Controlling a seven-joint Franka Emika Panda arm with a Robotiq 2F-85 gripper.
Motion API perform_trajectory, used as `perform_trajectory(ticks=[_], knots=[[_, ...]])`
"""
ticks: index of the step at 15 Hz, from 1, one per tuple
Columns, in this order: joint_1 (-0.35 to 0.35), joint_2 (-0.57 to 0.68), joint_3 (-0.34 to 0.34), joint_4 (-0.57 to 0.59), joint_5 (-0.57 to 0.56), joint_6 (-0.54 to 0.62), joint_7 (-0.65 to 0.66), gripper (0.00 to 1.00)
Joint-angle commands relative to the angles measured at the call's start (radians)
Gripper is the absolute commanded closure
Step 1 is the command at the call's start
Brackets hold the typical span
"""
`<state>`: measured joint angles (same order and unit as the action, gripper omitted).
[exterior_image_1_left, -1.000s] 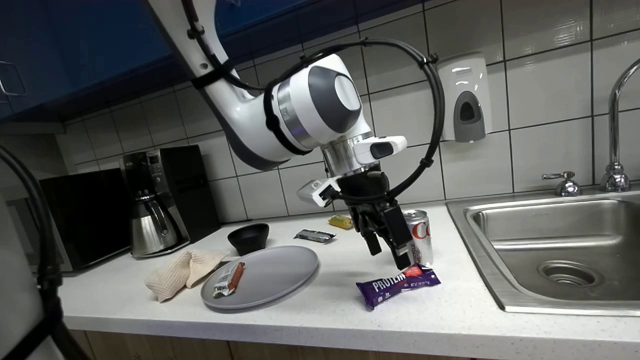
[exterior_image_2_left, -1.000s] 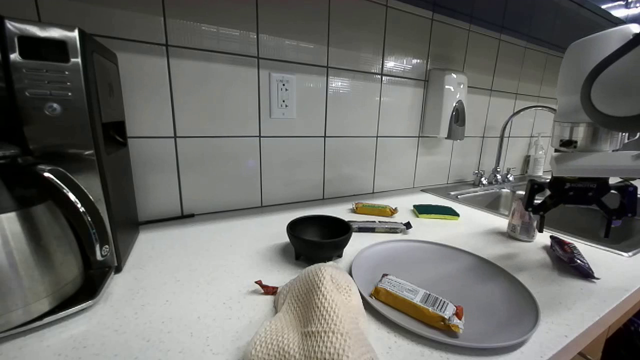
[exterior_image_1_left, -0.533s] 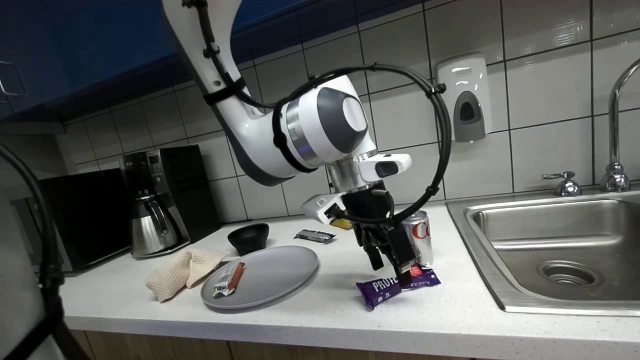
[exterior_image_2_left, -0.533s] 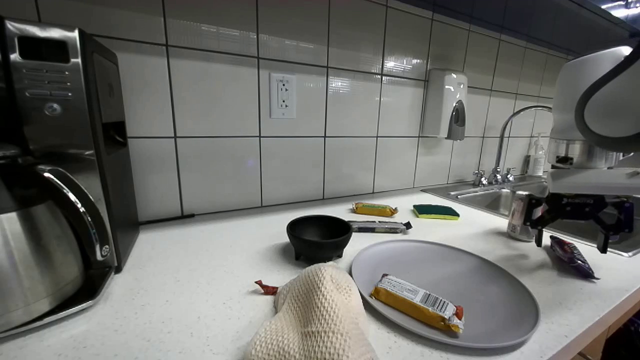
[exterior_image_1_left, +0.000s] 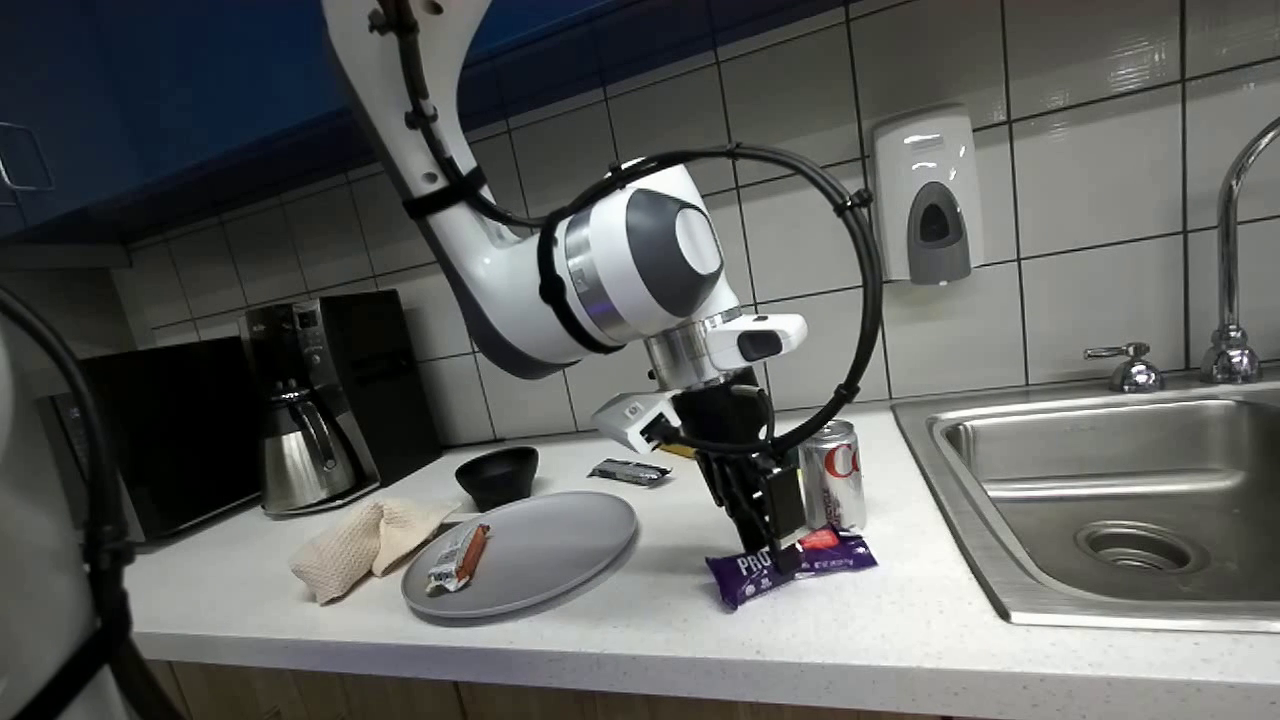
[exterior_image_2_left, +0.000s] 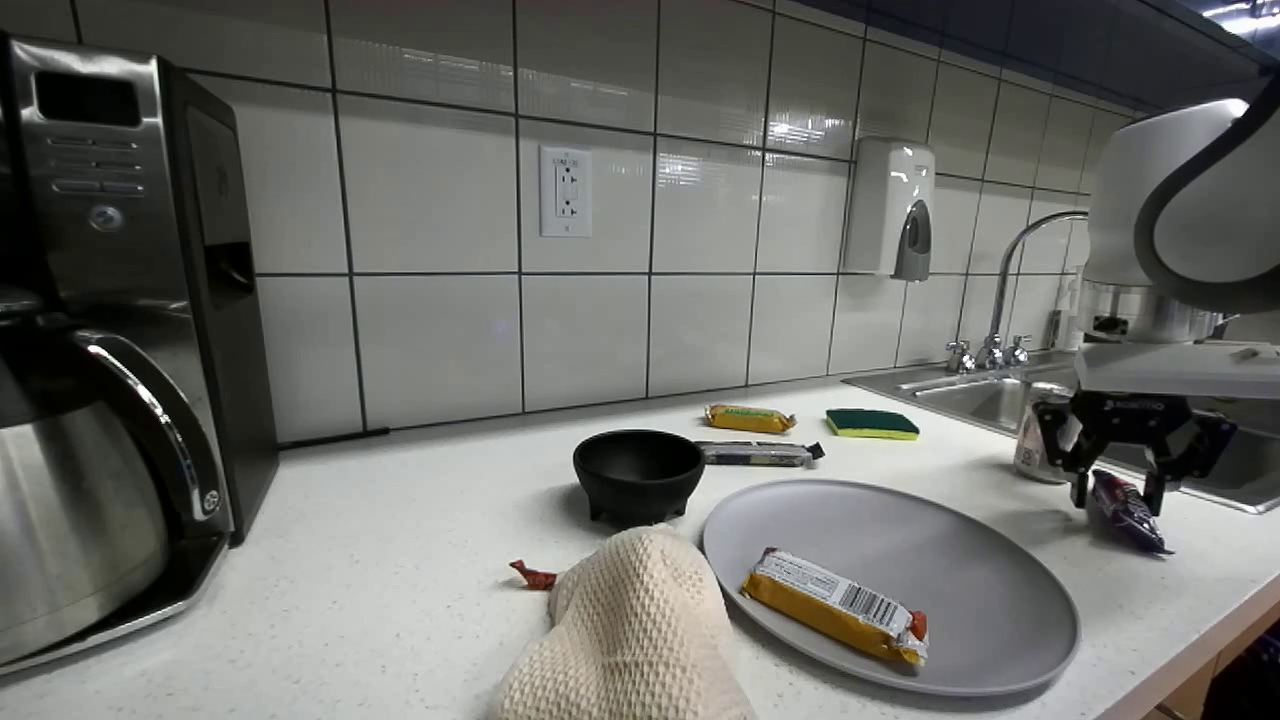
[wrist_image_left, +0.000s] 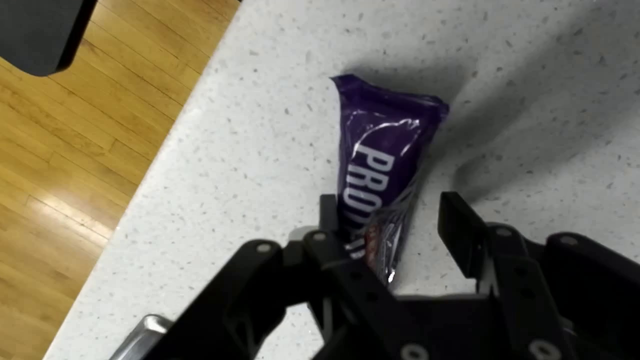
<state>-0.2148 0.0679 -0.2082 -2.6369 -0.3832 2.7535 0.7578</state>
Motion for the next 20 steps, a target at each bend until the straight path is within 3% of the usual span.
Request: perform_trajectory(ticks=[1, 4, 5, 7, 13, 20], knots=[[0.027, -0.003, -0.013, -0.001, 0.023, 0.016, -0.014, 0.73], [0.034, -0.010, -0.016, -0.004, 0.019, 0.018, -0.011, 0.95], [0.035, -0.015, -0.017, -0.005, 0.017, 0.018, -0.008, 0.93], [0.037, -0.036, -0.017, -0.011, 0.012, 0.019, -0.001, 1.00], [0.038, -0.163, 0.011, -0.038, -0.026, 0.012, 0.034, 0.96], [0.042, -0.246, 0.139, -0.041, 0.002, 0.001, 0.007, 0.96]])
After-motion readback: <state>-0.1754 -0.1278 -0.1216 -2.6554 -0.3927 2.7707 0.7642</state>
